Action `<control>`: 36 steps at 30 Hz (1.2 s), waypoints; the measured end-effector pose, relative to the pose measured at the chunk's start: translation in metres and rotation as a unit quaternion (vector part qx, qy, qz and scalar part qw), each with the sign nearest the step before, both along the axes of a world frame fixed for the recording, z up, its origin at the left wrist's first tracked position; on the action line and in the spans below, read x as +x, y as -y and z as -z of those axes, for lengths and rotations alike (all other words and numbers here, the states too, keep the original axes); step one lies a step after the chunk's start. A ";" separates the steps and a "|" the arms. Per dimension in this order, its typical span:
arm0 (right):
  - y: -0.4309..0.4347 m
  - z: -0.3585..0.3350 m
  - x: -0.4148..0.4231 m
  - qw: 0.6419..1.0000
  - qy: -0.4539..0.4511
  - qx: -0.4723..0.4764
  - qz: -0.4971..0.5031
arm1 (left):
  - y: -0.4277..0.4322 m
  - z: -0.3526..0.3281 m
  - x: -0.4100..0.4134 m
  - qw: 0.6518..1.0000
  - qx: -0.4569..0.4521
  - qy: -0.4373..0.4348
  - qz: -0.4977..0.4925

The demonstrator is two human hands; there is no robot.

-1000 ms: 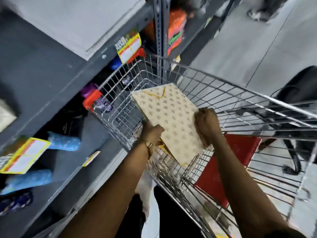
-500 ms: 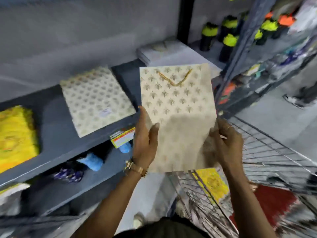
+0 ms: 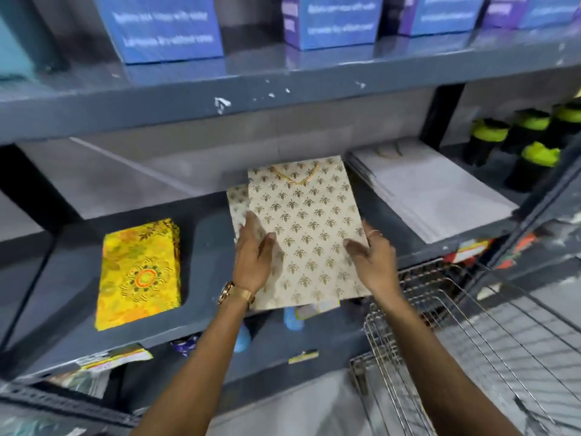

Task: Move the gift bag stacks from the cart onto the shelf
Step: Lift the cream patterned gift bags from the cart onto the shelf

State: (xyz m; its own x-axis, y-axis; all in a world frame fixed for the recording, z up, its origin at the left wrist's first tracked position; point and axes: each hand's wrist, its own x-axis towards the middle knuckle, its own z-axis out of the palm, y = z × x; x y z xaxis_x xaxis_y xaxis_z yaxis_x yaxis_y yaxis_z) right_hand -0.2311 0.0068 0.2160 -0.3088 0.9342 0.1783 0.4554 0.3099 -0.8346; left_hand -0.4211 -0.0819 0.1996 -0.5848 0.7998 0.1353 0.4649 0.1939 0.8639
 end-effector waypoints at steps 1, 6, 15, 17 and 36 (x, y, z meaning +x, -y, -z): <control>-0.010 0.002 -0.016 1.000 0.003 -0.004 0.004 | -0.010 0.003 -0.015 1.000 -0.012 0.003 -0.005; -0.036 0.022 -0.071 0.996 0.027 -0.086 0.003 | -0.039 0.025 -0.062 0.996 -0.087 0.011 -0.035; -0.043 0.043 -0.083 0.992 0.071 -0.103 -0.011 | -0.039 0.044 -0.063 0.978 -0.174 -0.098 -0.061; -0.040 0.036 -0.074 0.993 0.056 -0.100 -0.013 | -0.039 0.033 -0.054 0.964 -0.188 -0.169 -0.079; -0.040 0.153 0.276 0.948 0.003 -0.164 0.271 | -0.119 0.092 0.351 0.896 -0.284 0.244 0.240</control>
